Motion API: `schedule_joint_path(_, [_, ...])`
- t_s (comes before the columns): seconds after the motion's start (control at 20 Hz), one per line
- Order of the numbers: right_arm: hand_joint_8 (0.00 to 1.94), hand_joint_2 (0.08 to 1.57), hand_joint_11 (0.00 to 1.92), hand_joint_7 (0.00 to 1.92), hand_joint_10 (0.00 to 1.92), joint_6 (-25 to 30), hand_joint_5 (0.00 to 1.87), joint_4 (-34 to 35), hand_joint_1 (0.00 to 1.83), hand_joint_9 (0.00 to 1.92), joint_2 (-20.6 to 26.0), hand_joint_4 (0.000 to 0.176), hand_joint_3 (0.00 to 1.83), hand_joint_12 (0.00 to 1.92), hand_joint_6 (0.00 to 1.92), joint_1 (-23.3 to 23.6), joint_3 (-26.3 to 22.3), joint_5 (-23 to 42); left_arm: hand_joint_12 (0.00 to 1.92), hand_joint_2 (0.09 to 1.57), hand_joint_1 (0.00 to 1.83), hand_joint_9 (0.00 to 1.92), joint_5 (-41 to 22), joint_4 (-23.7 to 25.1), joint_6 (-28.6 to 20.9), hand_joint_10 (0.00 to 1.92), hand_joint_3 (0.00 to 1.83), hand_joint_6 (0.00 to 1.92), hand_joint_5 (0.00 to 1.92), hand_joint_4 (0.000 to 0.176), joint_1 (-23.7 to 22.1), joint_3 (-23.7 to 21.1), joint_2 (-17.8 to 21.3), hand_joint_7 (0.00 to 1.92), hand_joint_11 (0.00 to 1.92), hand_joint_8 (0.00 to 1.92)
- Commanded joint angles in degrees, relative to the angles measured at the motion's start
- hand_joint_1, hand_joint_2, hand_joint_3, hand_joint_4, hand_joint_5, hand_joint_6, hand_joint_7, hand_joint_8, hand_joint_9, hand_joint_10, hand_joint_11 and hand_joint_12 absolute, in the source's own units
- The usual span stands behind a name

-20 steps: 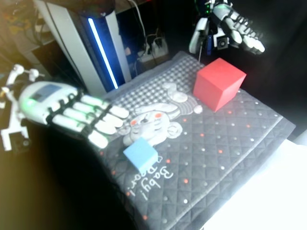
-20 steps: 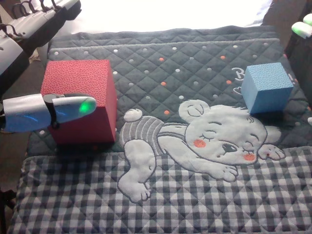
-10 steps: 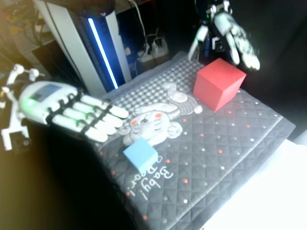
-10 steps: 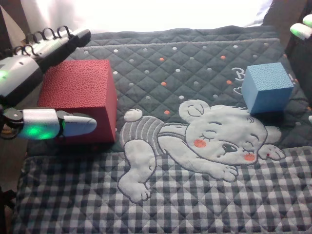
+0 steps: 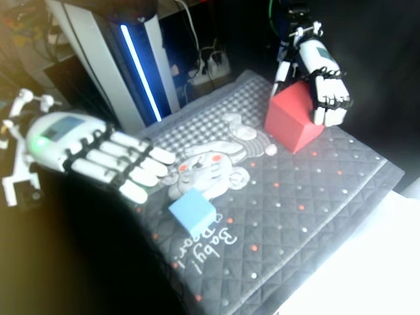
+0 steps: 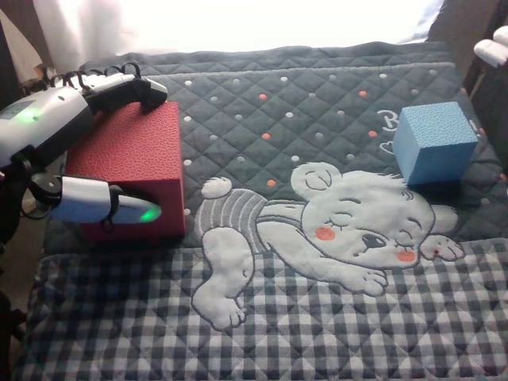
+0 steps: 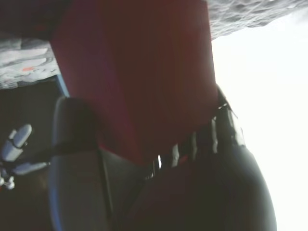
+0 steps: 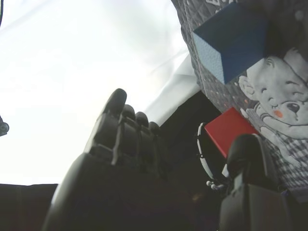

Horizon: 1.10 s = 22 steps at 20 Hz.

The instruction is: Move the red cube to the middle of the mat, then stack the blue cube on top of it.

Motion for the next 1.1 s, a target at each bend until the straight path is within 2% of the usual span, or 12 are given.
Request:
schedule_joint_path(0.0, [0.00,1.15,0.00,0.00,0.00,-0.23,0.00,0.32,0.59,0.00,0.15,0.000,0.00,0.18,0.00,0.47,0.19,7.25,1.92,1.06,1.29,0.03,-7.94,0.82,-0.39,1.67,0.00,1.44,0.28,0.103,-0.53,-0.28,0.41,0.17,0.04,1.47])
schedule_joint_path(0.1, [0.00,1.16,0.00,0.00,0.00,-0.23,0.00,0.32,0.60,0.00,0.08,0.000,0.00,0.24,0.00,0.47,0.25,7.28,1.92,1.09,1.25,0.04,-12.78,2.74,-2.16,1.73,0.01,1.45,0.25,0.117,-0.78,-0.87,0.82,0.15,0.04,1.56])
schedule_joint_path(0.15, [0.00,1.17,0.00,0.00,0.00,-0.23,0.00,0.32,0.58,0.00,0.05,0.000,0.00,0.34,0.00,0.47,0.27,7.29,1.92,1.09,1.26,0.02,-14.75,4.00,-2.59,1.79,0.00,1.34,0.27,0.078,-1.60,-1.16,0.88,0.15,0.07,1.65])
schedule_joint_path(0.2, [0.00,1.18,0.00,0.00,0.00,-0.23,0.00,0.37,0.58,0.00,-0.02,0.000,0.00,0.36,0.00,0.47,0.31,7.29,1.92,1.11,1.20,0.02,-15.55,5.94,-2.64,1.84,0.01,1.29,0.27,0.097,-3.50,-1.41,0.73,0.12,0.12,1.67])
schedule_joint_path(0.3, [0.00,1.19,0.00,0.00,0.00,-0.23,0.00,0.58,0.56,0.00,-0.27,0.000,0.01,0.36,0.00,0.39,0.43,7.29,1.92,1.11,1.13,0.11,-15.07,9.42,-2.74,1.92,0.00,1.03,0.33,0.026,-6.68,-1.25,-0.88,0.14,0.22,1.70])
schedule_joint_path(0.45, [0.00,1.21,0.00,0.00,0.00,-0.23,0.00,0.62,0.53,0.00,-0.40,0.000,0.00,0.41,0.00,0.39,0.52,7.42,1.92,1.07,1.20,0.22,-10.80,12.62,-6.16,1.62,0.00,1.07,0.34,0.047,-10.68,1.70,-6.53,0.32,0.19,1.29])
schedule_joint_path(0.5, [0.00,1.22,0.00,0.00,0.00,-0.23,0.00,0.62,0.49,0.00,-0.40,0.000,0.00,0.58,0.00,0.36,0.51,7.50,1.92,1.05,1.20,0.25,-8.43,13.96,-8.18,1.69,0.00,0.92,0.39,0.000,-11.84,3.40,-8.97,0.34,0.27,1.33])
schedule_joint_path(0.75, [0.00,1.26,0.00,0.00,0.00,-0.22,0.00,0.62,0.43,0.00,-0.51,0.000,0.01,0.75,0.00,0.29,0.50,7.58,1.81,1.10,1.08,0.13,0.98,16.55,-10.54,1.38,0.01,0.64,0.38,0.000,-14.16,7.26,-15.03,0.32,0.05,0.98])
schedule_joint_path(0.8, [0.00,1.29,0.00,0.00,0.00,-0.21,0.00,0.62,0.44,0.00,-0.51,0.000,0.00,0.78,0.00,0.26,0.49,7.57,1.53,1.10,0.88,0.03,1.93,16.67,-10.52,0.96,0.00,0.44,0.26,0.023,-14.18,7.47,-15.45,0.19,0.01,0.54])
schedule_joint_path(0.85, [0.00,1.30,0.00,0.00,0.00,-0.18,0.00,0.62,0.41,0.00,-0.51,0.000,0.00,0.78,0.00,0.21,0.48,7.58,0.31,1.02,0.60,0.00,2.54,16.77,-9.69,0.19,0.00,0.09,0.05,0.109,-14.17,7.30,-15.46,0.04,0.00,0.11])
schedule_joint_path(0.9, [0.00,1.30,0.00,0.00,0.00,-0.11,0.00,0.62,0.39,0.00,-0.51,0.000,0.00,0.78,0.00,0.13,0.48,7.59,0.06,0.93,0.48,0.00,3.01,16.75,-8.08,0.04,0.00,0.02,0.01,0.160,-14.15,6.68,-15.33,0.01,0.00,0.02])
schedule_joint_path(1.05, [0.00,1.30,0.00,0.00,0.00,0.13,0.00,0.72,0.39,0.00,-0.91,0.000,0.00,0.71,0.00,0.06,0.50,7.64,0.00,0.86,0.37,0.00,1.80,16.73,-8.48,0.00,0.00,0.00,0.00,0.176,-13.80,6.25,-14.85,0.00,0.00,0.00])
